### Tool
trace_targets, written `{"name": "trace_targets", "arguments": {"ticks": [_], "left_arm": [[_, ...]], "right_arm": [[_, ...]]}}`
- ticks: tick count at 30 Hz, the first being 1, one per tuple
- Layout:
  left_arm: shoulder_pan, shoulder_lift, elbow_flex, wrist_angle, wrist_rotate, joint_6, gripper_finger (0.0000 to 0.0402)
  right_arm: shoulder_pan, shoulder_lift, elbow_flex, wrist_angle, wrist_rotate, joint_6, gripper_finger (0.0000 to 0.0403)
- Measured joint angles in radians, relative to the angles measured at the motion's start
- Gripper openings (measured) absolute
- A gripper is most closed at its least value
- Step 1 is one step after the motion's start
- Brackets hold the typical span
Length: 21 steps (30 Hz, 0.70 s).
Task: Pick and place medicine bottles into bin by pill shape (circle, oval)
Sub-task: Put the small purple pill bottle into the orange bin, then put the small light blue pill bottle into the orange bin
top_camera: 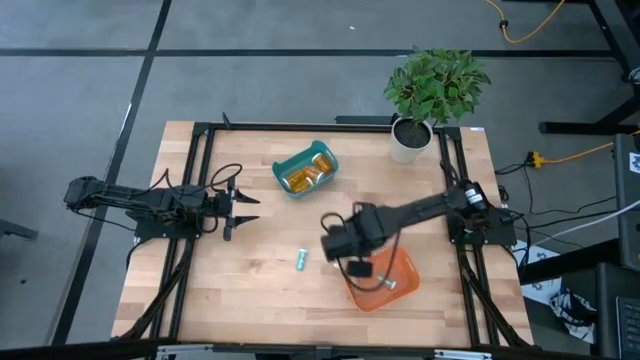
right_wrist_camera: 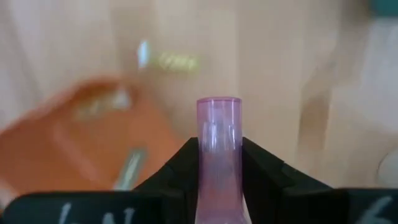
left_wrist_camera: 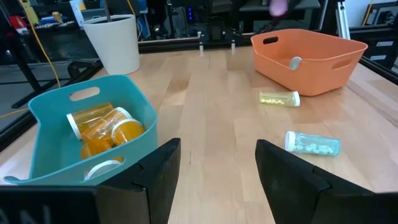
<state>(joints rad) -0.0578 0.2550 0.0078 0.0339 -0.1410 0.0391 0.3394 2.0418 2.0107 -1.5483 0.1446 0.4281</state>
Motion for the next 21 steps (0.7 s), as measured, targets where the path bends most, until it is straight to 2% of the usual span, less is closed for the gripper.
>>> {"name": "trace_targets", "arguments": {"ticks": [10, 21], "left_arm": [[0.0, 0.0, 0.0, 0.0, -0.004, 0.0, 0.0202], [0.0, 0.0, 0.0, 0.0, -0.004, 0.0, 0.0202]], "right_arm": [[0.167, 0.003, -0.002, -0.021, -0.009, 0.149, 0.0119], [0.19, 0.004, -0.002, -0.009, -0.018, 0.222, 0.0165]]}}
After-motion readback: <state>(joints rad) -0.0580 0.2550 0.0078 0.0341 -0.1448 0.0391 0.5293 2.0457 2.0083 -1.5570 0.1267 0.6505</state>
